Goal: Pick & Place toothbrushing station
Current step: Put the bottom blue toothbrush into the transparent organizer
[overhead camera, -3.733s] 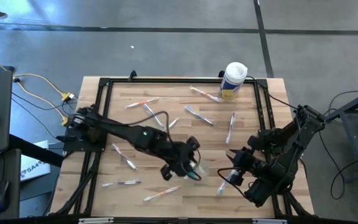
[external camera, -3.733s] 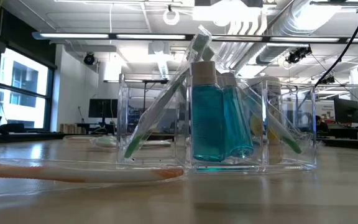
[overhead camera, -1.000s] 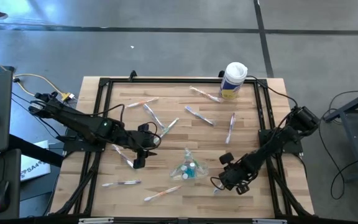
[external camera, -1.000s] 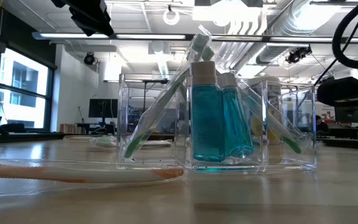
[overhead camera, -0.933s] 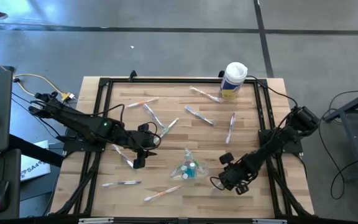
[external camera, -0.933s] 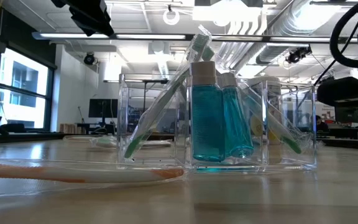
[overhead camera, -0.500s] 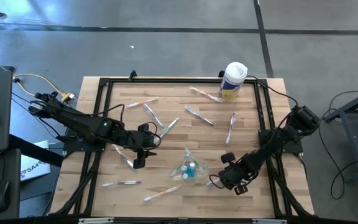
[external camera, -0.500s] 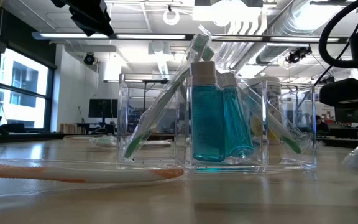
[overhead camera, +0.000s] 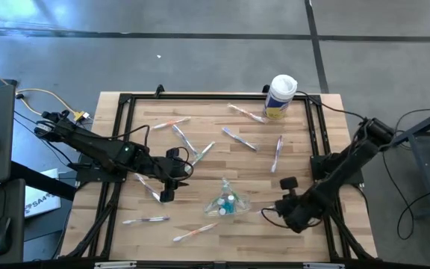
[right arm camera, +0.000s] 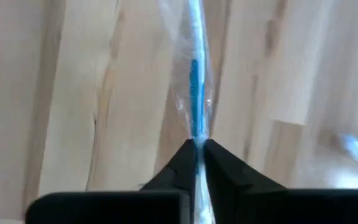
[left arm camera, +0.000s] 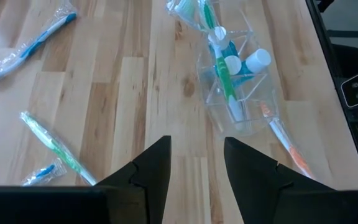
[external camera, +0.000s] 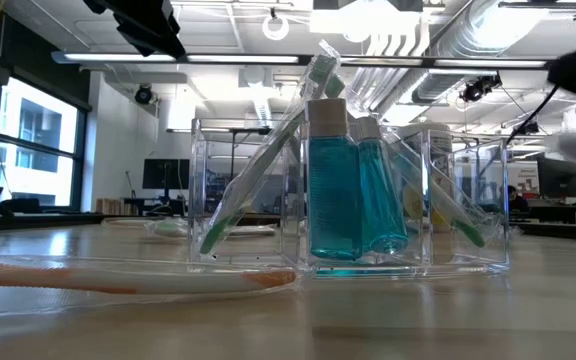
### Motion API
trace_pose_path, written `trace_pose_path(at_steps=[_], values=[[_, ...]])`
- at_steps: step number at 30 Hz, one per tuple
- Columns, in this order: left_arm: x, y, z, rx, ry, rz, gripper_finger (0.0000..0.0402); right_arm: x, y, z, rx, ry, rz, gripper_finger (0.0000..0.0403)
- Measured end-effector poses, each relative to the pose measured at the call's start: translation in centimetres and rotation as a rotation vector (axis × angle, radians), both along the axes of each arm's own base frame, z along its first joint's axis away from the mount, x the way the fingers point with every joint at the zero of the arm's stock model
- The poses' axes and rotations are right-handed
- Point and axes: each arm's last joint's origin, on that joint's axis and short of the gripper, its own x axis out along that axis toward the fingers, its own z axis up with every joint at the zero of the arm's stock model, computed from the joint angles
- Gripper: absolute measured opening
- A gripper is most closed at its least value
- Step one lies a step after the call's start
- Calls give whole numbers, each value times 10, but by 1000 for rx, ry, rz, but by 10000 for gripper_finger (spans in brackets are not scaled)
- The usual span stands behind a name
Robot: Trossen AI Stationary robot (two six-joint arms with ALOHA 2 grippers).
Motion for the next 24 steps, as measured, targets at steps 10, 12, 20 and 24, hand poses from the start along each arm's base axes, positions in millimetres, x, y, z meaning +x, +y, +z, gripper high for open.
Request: trace_pose_path(at_steps=[10,12,20,24], values=[[0,1,0,34,1,6,148,-37,2,34,-58,-264,1,1],[0,1,0,33,-3,7,148,-40,2,37,-74,-322,1,0],[3,-17,0,63,-173,-64,148,-44,8,45,-209,-594,18,2],[0,-29,-2,139,-249,-49,148,-45,11,52,-322,-844,-38,2]])
